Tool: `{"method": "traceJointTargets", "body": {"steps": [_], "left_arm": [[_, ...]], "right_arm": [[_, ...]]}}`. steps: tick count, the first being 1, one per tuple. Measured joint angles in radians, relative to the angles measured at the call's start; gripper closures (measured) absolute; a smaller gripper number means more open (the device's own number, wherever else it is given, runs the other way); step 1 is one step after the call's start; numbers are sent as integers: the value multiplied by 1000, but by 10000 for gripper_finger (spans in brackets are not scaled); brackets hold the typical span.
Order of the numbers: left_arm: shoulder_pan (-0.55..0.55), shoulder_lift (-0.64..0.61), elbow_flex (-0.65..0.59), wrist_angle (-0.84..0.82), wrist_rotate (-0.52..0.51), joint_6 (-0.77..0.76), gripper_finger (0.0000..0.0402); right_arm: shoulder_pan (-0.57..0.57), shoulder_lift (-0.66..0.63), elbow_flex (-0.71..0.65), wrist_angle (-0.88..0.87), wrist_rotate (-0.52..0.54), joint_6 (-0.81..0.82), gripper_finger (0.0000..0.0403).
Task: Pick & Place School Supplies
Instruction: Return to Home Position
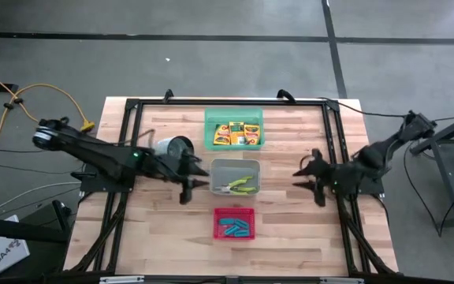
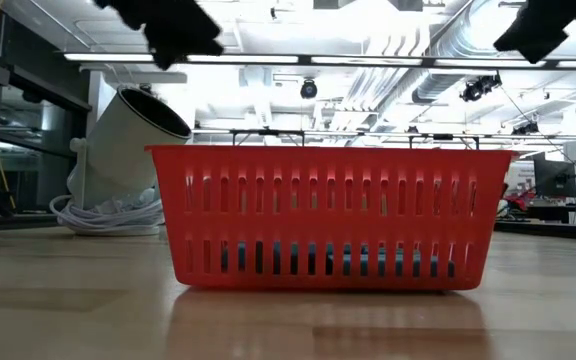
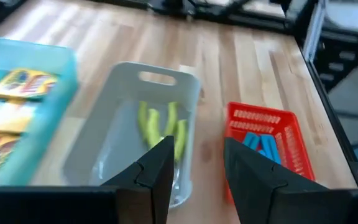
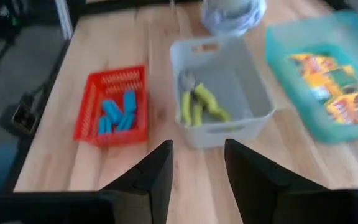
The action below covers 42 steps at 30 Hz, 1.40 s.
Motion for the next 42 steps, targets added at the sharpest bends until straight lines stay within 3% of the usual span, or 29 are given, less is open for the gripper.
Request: {"method": "traceJointTargets", "body": {"steps": [9,16,28,42], "left_arm": [[49,-283,-215,54,-35,-75,269],[26,-328,-269,92,-34,-101,269],[0,-318,-270,101,-37,-107,269],[0,-318,-270,101,-37,-130,269]], "right_arm": [[-221,-349,-139,150,-194,-221,266],[-354,-518,-274,257,-345,-241,266],[-403,-543,-483,498,-455,-208,266],[-403,-543,-592,660,-505,-204,266]]}}
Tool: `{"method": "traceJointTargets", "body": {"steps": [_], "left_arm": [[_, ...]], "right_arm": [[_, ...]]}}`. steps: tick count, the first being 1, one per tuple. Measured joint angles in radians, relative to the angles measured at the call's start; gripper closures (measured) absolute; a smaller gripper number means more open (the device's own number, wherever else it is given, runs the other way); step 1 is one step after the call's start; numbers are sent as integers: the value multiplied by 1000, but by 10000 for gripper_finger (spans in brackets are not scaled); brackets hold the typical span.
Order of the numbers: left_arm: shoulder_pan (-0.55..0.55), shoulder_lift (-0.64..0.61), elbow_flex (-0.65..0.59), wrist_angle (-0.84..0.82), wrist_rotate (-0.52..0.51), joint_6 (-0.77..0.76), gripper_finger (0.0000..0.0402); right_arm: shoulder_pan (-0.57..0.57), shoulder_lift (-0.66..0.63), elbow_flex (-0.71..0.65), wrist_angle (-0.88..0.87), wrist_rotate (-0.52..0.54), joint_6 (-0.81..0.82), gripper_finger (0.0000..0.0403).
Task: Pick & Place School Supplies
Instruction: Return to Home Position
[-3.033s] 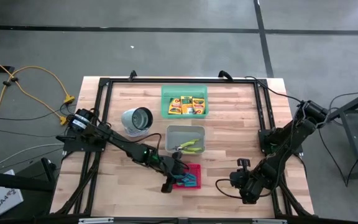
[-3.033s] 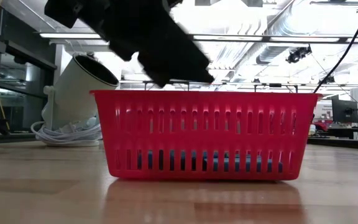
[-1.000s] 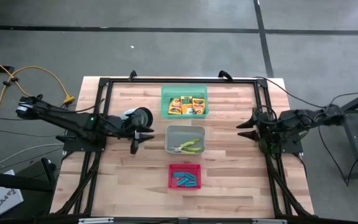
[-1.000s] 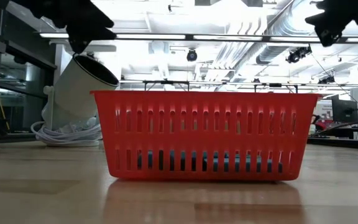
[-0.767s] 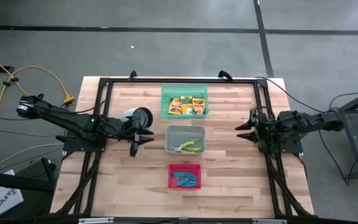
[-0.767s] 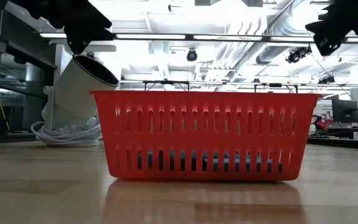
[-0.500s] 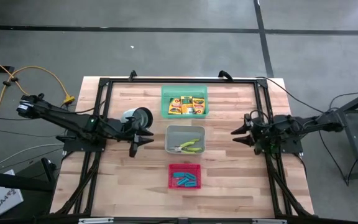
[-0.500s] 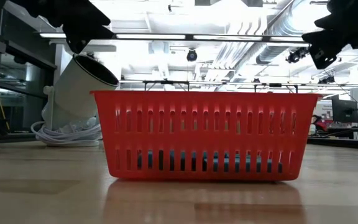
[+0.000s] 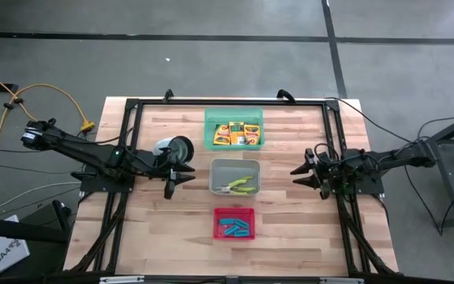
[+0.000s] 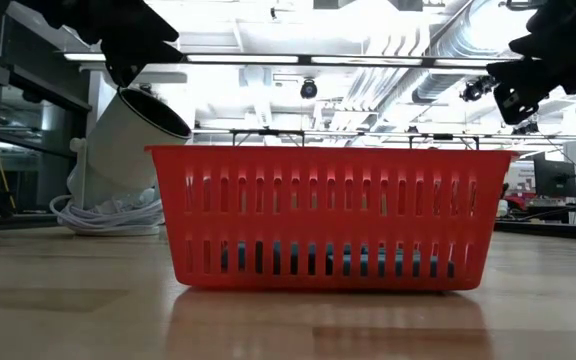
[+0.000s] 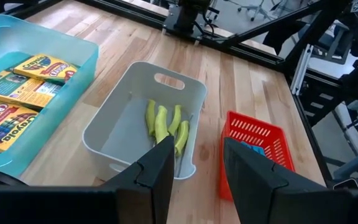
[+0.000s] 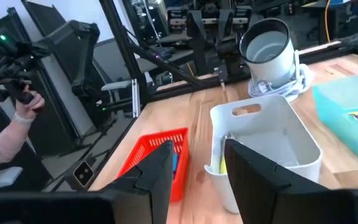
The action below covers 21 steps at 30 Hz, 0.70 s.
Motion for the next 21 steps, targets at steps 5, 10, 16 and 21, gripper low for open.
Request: {"method": "traceJointTargets", "body": {"steps": [5,10,16,21], "left_arm": [[0,0,0,0,0,0,269],[0,0,0,0,1,0,269],[0,0,0,0,1,0,269],[0,0,0,0,1,1,269]], "right_arm": [[0,0,-46,55,-24,32,266],[0,0,-94,126,-26,60,266],[0,0,-95,111,-64,70,266],[0,0,-95,51,-113,40,266]]}}
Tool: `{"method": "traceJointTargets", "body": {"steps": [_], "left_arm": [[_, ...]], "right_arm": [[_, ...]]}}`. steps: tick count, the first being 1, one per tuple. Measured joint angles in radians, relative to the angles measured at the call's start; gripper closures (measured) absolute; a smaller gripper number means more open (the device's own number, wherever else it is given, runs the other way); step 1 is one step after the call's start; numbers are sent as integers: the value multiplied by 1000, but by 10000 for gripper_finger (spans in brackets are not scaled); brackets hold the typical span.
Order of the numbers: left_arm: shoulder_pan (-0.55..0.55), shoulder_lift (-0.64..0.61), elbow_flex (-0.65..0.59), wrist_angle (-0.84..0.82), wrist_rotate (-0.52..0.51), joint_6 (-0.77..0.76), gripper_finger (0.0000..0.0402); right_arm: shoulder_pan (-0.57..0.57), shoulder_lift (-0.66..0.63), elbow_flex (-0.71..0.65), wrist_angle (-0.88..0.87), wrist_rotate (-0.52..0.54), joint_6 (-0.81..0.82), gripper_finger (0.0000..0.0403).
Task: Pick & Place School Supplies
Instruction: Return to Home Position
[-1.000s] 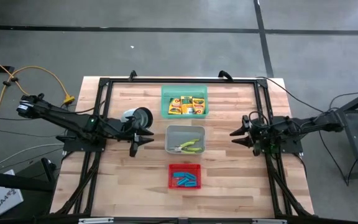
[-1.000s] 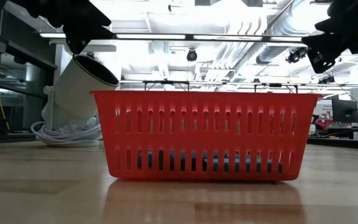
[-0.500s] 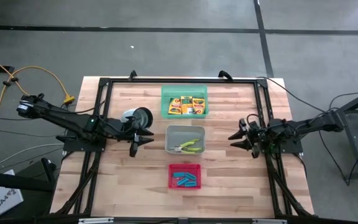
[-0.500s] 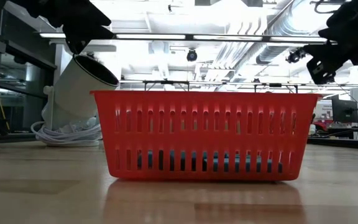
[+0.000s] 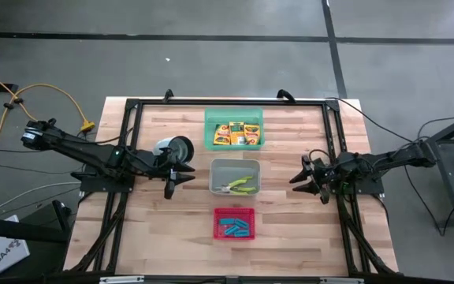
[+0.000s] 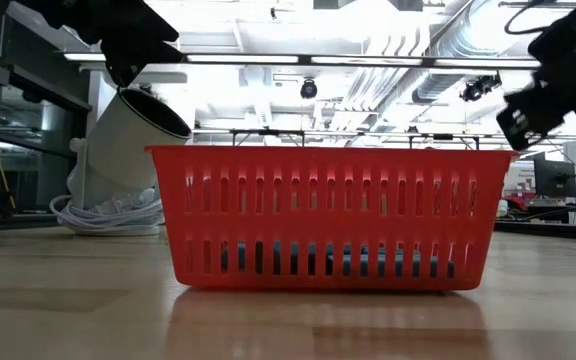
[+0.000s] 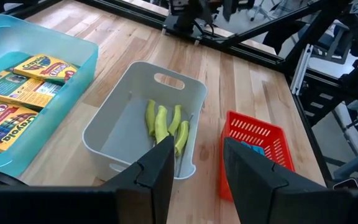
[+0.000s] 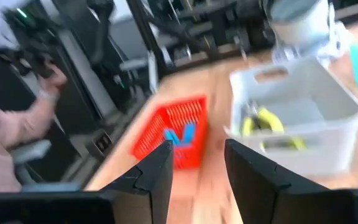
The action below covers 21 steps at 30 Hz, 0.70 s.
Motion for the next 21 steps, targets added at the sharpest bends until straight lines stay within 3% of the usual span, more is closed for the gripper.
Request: {"method": "traceJointTargets", "body": {"steps": [8,21], "left_arm": [[0,0,0,0,0,0,269],[-42,0,0,0,0,0,269]], "right_arm": [[0,0,0,-86,144,12,266],[1,1,-1,-97,114,30,266]]}}
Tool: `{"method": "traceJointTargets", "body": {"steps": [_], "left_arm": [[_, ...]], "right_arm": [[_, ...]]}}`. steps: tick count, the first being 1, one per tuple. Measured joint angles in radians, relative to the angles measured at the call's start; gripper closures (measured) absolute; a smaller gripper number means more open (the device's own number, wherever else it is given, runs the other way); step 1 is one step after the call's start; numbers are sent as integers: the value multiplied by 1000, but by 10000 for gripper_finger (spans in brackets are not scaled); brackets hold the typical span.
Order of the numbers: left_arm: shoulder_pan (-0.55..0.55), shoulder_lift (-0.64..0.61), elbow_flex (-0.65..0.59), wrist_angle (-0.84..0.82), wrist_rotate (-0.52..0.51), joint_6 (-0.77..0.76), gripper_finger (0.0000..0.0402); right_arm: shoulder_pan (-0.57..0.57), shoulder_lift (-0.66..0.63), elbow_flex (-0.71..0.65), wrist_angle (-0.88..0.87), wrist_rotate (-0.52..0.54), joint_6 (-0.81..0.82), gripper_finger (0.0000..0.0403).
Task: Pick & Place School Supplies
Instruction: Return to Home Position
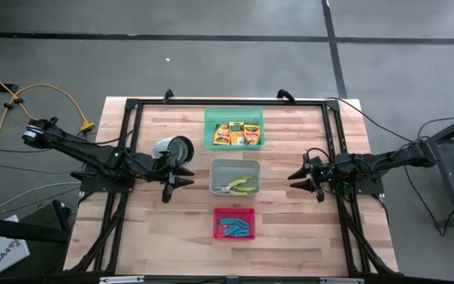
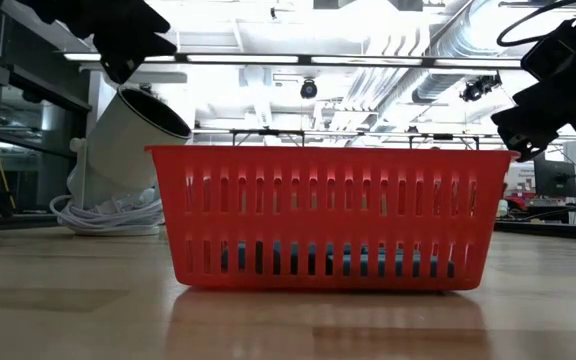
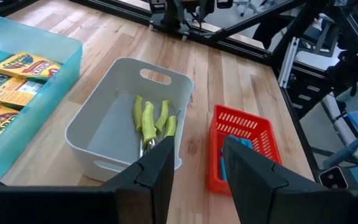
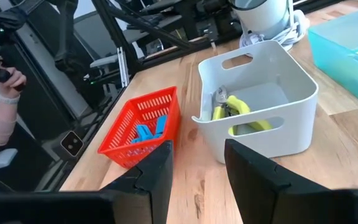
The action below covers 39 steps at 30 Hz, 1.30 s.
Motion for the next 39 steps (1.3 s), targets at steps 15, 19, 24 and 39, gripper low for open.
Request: {"method": "traceJointTargets", "body": {"steps": [15,19,24,39], "left_arm": [[-6,0,0,0,-4,35,269],[25,0,0,0,-44,84,269],[108,0,0,-15,-64,156,269],[207,-125,-75,-36,68,330,269]], "right_arm": [[0,0,-1,-1,5,-100,266],[0,0,-1,1,5,-100,266],[0,0,-1,1,5,-99,266],[0,0,-2,5,7,-99,266]]}}
